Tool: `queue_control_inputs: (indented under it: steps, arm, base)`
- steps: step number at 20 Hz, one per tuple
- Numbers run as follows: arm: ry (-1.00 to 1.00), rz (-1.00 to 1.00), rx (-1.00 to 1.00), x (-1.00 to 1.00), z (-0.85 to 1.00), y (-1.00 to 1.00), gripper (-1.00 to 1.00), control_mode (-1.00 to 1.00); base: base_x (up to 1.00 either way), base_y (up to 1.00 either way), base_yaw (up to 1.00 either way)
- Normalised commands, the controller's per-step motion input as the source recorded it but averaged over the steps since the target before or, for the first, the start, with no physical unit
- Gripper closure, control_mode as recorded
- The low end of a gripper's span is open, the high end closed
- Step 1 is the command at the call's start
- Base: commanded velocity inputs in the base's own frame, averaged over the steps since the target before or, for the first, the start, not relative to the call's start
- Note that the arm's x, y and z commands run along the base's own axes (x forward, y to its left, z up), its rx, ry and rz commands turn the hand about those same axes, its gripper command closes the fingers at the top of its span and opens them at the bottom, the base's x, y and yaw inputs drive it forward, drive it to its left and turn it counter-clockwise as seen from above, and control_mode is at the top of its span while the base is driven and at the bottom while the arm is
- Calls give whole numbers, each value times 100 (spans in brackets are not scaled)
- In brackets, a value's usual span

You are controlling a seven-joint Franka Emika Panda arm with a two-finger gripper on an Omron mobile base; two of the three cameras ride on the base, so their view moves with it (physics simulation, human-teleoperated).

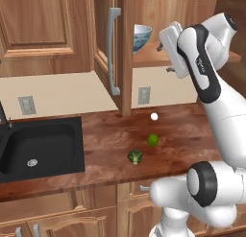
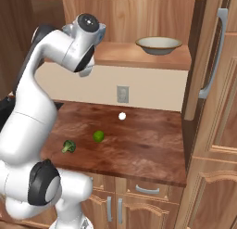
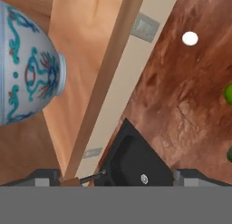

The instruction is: Pick both bowls and place them on the counter. Then place the broccoli in one bowl and place the lime in the other bowl.

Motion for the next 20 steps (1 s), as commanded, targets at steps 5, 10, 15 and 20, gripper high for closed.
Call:
queue_control_inputs:
  steps: [5, 10, 15, 20]
  arm:
    - [-13, 0, 13, 42, 10, 2, -100, -100]
    - [-11, 0, 5, 23, 24, 1, -100, -100]
    - [-2, -1, 1, 29, 33, 0, -100, -100]
    - [0, -1, 1, 36, 30, 4, -100, -100]
  base:
    - [0, 0, 0]
    - [0, 0, 0]
    - [0, 0, 0]
    - [0, 0, 0]
